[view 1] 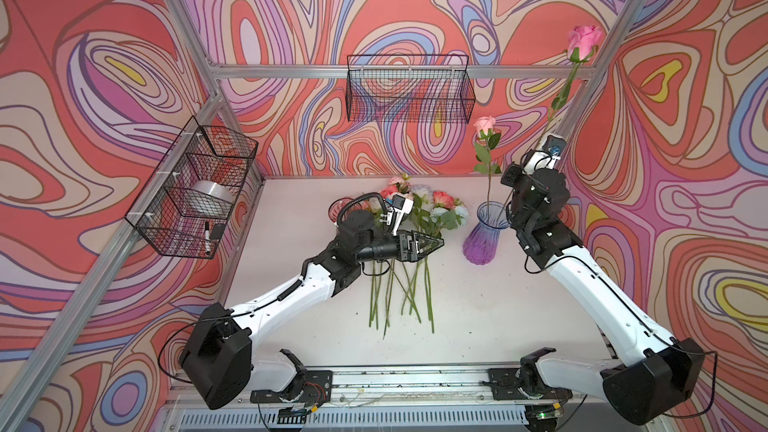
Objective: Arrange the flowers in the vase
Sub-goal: 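Carry the pink rose over the purple vase and lower its stem in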
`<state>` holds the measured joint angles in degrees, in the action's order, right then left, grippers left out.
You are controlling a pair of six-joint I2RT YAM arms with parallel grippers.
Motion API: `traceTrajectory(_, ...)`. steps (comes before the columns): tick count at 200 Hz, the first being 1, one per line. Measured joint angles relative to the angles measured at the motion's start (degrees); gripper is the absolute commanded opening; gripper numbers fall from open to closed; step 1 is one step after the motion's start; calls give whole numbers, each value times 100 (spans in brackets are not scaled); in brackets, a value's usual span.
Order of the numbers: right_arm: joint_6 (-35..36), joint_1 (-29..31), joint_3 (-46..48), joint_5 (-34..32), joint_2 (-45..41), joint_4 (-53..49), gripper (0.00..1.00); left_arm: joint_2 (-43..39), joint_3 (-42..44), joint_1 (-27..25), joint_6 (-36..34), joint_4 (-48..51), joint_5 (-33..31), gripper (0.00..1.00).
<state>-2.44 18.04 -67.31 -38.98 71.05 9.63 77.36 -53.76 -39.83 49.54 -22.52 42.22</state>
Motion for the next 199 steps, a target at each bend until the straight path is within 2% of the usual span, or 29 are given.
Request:
traceTrajectory(73,-796,0,1010,109,-11,-175,1,0,0,-13,-66,15,0,83)
traceTrajectory(150,-1331,0,1399,304,-310,-732,5,0,-2,-33,-197,116,-4,83)
traceTrajectory(199,-1589,0,1408,555,-310,-1110,10,0,-4,-37,-260,195,-15,84)
